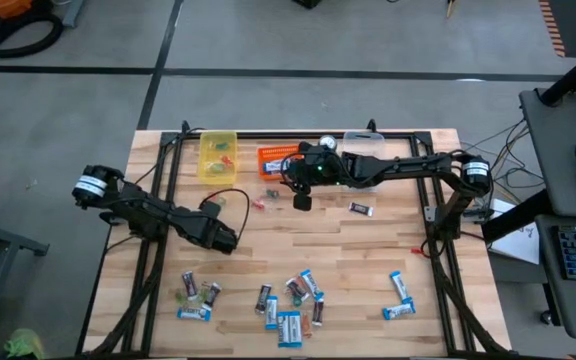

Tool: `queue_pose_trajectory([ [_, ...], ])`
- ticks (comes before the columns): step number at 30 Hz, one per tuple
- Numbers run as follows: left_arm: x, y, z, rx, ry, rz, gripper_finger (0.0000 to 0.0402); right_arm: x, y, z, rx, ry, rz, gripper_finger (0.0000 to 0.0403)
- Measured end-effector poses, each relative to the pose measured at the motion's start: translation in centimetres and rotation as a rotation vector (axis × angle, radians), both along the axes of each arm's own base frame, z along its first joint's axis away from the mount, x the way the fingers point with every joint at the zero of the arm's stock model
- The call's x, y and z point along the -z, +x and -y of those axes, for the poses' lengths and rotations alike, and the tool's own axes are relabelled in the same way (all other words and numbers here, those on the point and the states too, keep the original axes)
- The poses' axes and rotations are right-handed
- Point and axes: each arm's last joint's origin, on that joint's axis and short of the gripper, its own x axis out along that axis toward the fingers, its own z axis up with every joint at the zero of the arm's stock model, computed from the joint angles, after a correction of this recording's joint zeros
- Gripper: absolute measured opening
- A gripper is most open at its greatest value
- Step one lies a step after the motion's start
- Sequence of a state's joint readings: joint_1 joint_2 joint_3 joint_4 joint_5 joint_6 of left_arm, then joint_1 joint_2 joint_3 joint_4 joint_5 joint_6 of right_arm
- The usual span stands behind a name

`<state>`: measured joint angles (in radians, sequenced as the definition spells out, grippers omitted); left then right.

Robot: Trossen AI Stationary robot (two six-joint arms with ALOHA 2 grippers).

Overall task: Organize candy in baskets
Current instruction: Put the orange gummy into the yellow bin

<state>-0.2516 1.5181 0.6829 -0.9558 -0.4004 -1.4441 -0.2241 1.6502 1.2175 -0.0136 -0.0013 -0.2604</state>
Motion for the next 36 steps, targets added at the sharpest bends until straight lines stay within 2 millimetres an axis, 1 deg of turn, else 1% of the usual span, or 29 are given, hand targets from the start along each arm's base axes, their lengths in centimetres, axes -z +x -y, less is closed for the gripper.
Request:
queue_pose_trajectory([
  [4, -0.9, 0.3, 0.1, 0.037, -0.015, 0.027, 0.0007, -0.7, -0.8, -0.2, 0.006, 0.019, -0.025, 0.0118],
  [7, -2.4, 0.8, 0.2, 0.09, -0.026, 0.072, 0.0002, -1.6, -1.7, -0.8, -0.001, 0.027, -0.054, 0.0118],
  [10, -4.5, 1.4, 0.2, 0.174, 0.001, 0.148, 0.0002, -2.4, -2.7, -1.6, -0.011, 0.046, -0.093, 0.0118],
  [13, -7.1, 1.7, 0.0, 0.264, 0.077, 0.225, 0.0001, -3.1, -3.8, -2.5, -0.021, 0.063, -0.106, 0.0118],
  [17, -10.4, 1.4, -1.5, 0.324, 0.199, 0.297, 0.0, -3.5, -5.3, -3.7, -0.032, 0.087, -0.099, 0.0118],
  [21, -12.2, 0.4, -4.4, 0.298, 0.292, 0.289, 0.0, -3.7, -6.8, -4.7, -0.03, 0.117, -0.063, 0.0118],
  [26, -12.8, -0.7, -9.4, 0.183, 0.345, 0.194, 0.0, -3.6, -8.1, -5.4, -0.028, 0.146, -0.036, 0.0118],
  [30, -12.1, -0.9, -14.0, 0.139, 0.299, 0.137, 0.0, -3.5, -8.5, -5.4, -0.013, 0.169, -0.036, 0.0118],
  [33, -10.8, -0.7, -17.5, 0.148, 0.249, 0.145, 0.0, -3.3, -8.5, -5.4, -0.006, 0.176, -0.042, 0.0118],
  [36, -9.1, -0.8, -20.3, 0.123, 0.21, 0.113, 0.0, -3.2, -8.5, -5.4, 0.002, 0.189, -0.042, 0.0118],
])
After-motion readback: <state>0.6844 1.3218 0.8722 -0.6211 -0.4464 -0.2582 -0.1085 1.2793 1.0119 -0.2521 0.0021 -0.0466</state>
